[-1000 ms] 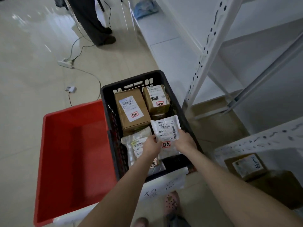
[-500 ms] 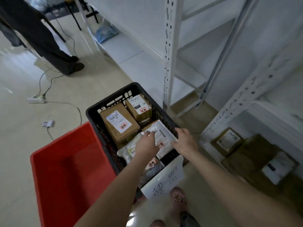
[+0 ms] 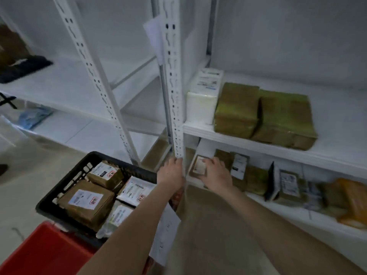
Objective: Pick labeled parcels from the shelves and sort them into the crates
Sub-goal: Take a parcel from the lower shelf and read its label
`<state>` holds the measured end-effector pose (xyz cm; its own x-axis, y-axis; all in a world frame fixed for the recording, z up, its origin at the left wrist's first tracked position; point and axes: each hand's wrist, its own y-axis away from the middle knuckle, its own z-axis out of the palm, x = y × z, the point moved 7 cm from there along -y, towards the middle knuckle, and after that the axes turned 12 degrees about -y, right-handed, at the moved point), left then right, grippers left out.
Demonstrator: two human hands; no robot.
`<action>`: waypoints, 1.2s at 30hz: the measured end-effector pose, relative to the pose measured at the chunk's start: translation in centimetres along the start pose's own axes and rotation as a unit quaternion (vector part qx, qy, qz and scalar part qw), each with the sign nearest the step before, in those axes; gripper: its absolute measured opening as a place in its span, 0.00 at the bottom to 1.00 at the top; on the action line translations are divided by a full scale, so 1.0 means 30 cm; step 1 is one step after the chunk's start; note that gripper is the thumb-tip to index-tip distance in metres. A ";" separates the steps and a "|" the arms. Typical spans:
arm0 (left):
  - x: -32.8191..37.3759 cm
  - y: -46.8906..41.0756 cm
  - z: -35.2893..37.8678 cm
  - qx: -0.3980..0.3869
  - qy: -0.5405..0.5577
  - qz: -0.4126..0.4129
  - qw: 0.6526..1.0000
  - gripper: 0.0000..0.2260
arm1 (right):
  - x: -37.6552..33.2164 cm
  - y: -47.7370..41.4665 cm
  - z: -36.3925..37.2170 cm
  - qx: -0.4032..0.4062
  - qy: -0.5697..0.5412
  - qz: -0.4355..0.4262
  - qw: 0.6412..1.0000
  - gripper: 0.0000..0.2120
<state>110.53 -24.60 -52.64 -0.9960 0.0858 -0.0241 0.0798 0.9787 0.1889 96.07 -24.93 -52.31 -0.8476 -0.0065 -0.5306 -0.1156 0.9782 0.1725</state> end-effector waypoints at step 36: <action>1.056 -0.416 -0.483 0.095 0.105 0.030 0.989 0.20 | 0.890 -0.009 -0.901 0.057 -0.017 0.068 0.996 0.19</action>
<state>77.40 -36.79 -41.53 -0.9741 0.1233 0.1898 0.1248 0.9922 -0.0043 59.47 -30.99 -44.09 -0.8331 0.1324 -0.5371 0.0600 0.9868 0.1501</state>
